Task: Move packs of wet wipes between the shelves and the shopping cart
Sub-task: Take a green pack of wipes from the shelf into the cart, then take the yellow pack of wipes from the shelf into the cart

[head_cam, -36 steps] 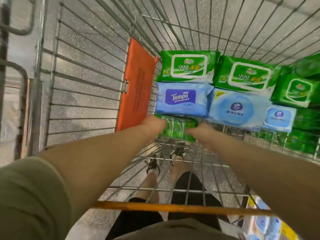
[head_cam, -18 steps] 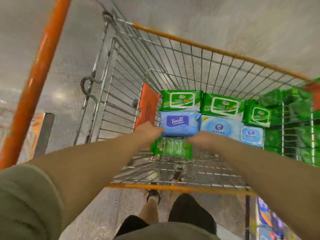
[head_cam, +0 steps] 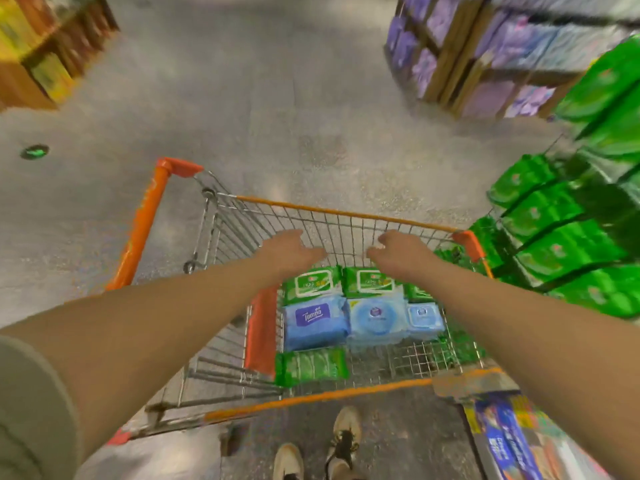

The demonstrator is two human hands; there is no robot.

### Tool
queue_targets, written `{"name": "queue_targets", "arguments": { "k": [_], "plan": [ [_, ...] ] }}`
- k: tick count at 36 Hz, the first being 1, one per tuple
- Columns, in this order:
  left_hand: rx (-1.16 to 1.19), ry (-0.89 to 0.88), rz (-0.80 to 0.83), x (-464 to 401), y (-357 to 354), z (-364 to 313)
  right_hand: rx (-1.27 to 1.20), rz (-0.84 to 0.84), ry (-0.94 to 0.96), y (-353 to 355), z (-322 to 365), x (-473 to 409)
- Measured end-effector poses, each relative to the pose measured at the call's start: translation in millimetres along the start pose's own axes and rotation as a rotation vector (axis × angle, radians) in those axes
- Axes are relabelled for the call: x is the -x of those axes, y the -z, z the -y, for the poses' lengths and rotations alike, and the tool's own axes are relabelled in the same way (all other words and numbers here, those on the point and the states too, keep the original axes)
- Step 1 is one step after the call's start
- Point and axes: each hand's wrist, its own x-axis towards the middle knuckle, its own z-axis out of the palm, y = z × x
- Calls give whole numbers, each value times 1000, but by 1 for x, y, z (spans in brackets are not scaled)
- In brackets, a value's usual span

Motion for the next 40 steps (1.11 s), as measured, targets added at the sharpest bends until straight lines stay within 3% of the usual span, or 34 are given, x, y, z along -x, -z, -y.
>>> {"name": "queue_targets", "arguments": {
  "k": [16,29,40],
  "plan": [
    [-100,-546,-34,86,25,-225,149,-462,-130,148,-110,169],
    [-318,-940,38,214,-82,-407,137,-625,-414,182,-283,373],
    [-397,-1114,74,295,-178,-509,6,-784,-635,175,-392,516]
  ]
}}
